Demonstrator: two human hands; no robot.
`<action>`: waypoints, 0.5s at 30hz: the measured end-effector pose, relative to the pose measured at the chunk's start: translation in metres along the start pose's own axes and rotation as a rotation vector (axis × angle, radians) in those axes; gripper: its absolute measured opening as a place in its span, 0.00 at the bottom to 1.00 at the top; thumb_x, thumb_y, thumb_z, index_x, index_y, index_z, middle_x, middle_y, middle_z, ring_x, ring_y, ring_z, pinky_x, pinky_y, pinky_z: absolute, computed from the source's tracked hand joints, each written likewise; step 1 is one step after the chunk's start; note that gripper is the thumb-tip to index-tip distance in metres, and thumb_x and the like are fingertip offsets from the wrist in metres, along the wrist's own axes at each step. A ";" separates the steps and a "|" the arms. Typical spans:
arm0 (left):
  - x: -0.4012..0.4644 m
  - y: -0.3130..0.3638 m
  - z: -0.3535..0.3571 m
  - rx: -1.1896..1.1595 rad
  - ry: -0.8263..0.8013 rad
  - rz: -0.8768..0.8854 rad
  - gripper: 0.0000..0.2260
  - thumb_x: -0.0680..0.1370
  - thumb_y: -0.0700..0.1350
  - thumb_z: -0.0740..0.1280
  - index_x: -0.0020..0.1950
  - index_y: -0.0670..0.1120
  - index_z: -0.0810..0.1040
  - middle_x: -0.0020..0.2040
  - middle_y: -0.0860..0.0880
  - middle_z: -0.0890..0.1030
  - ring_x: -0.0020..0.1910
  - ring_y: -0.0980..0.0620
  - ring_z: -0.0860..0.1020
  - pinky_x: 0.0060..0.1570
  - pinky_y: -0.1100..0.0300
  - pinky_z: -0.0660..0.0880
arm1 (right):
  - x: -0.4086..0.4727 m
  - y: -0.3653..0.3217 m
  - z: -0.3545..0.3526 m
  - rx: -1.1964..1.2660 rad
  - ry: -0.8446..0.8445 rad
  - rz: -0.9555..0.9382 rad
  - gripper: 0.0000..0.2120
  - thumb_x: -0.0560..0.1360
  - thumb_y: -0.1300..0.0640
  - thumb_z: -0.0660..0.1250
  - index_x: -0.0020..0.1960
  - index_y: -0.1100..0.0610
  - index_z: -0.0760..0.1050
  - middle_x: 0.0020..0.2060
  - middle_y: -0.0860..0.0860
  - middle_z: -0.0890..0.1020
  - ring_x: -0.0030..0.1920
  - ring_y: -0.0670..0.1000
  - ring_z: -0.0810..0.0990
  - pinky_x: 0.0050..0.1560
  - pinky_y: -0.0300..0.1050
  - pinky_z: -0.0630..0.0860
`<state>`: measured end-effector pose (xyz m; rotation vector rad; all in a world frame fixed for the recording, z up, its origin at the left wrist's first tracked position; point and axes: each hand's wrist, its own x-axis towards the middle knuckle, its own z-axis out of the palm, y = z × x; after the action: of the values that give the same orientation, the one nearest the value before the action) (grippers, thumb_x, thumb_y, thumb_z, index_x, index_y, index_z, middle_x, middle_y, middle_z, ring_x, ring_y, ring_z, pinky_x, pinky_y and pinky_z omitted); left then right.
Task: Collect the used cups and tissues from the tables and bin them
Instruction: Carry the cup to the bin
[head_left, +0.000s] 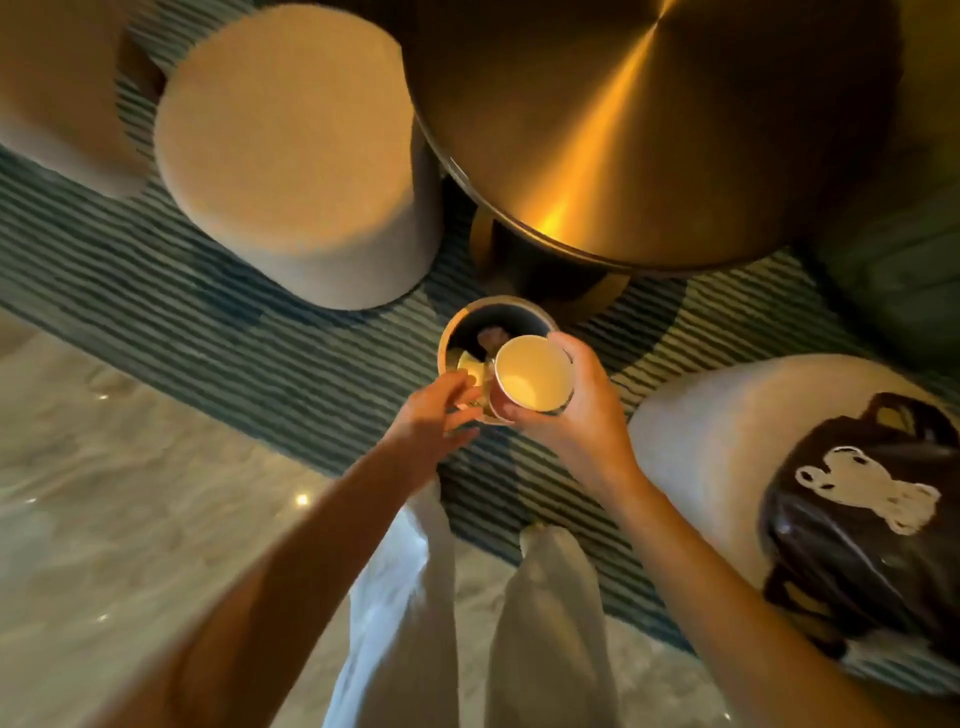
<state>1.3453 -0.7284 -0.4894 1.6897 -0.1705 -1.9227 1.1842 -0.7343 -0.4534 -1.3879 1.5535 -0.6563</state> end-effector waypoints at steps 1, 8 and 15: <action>0.026 0.003 -0.009 0.214 0.079 0.082 0.08 0.79 0.49 0.61 0.49 0.49 0.79 0.45 0.48 0.80 0.47 0.50 0.77 0.43 0.58 0.75 | 0.017 0.014 0.017 0.000 0.004 0.028 0.29 0.63 0.48 0.78 0.58 0.34 0.68 0.53 0.32 0.76 0.54 0.36 0.75 0.52 0.32 0.76; 0.174 0.002 -0.065 1.289 0.227 0.536 0.21 0.77 0.53 0.65 0.68 0.50 0.69 0.67 0.49 0.71 0.62 0.49 0.72 0.58 0.57 0.68 | 0.119 0.153 0.123 -0.219 0.026 0.224 0.39 0.62 0.49 0.77 0.68 0.54 0.65 0.64 0.53 0.73 0.65 0.56 0.70 0.63 0.57 0.71; 0.196 -0.017 -0.079 1.731 0.185 0.842 0.21 0.79 0.51 0.62 0.68 0.42 0.70 0.65 0.42 0.73 0.64 0.44 0.71 0.63 0.51 0.69 | 0.133 0.192 0.147 -0.465 0.025 0.362 0.31 0.74 0.42 0.64 0.71 0.57 0.64 0.68 0.55 0.69 0.68 0.57 0.67 0.67 0.53 0.67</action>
<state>1.4061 -0.7889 -0.6832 1.9418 -2.4839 -0.6755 1.2318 -0.7925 -0.7191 -1.3701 1.9975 -0.0910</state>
